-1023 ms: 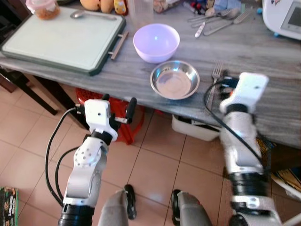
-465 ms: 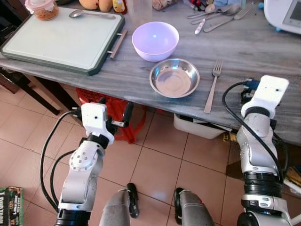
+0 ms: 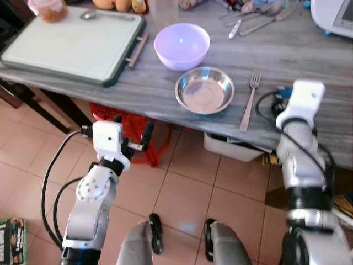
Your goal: Setting the table
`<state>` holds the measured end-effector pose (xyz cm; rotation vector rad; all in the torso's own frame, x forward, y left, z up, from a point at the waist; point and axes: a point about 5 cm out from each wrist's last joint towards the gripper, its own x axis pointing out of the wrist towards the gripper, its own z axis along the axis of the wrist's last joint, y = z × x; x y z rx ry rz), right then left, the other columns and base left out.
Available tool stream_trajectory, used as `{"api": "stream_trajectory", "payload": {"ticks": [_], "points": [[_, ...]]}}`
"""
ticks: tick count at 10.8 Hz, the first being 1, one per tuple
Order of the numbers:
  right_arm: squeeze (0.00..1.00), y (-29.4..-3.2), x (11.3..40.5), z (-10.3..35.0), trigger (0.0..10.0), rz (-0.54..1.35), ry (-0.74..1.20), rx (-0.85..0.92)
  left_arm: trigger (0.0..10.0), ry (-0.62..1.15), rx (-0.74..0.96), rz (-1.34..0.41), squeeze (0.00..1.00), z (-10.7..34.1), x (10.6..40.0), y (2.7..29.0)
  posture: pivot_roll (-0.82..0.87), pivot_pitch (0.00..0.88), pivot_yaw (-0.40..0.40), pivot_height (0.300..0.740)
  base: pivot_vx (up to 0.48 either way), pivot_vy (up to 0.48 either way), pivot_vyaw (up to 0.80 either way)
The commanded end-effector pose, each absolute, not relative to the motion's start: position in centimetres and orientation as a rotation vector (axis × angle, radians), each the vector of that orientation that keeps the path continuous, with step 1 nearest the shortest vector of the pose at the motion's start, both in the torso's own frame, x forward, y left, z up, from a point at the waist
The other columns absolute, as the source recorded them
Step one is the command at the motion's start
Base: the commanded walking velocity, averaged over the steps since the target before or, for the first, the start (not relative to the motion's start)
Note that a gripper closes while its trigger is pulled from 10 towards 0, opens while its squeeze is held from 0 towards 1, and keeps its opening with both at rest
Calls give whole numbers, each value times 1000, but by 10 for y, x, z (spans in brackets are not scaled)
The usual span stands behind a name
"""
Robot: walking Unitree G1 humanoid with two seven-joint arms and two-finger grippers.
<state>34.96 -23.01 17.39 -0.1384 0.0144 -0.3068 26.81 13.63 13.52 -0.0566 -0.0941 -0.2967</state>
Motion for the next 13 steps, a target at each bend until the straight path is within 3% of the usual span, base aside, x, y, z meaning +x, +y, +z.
{"api": "stream_trajectory", "payload": {"ticks": [1,9,13], "points": [[0,-225,350,159,10000,-257,90,-128,10000,-86,-52,-287,0,134,265,140,9,275,80,740,0,0,0],[0,-216,350,166,10000,28,173,-36,10000,-82,-60,-298,0,133,269,135,-14,258,75,740,0,0,0],[0,-209,350,167,10000,85,180,-46,10000,-76,-65,-298,0,131,268,134,-14,259,71,740,0,0,0]]}}
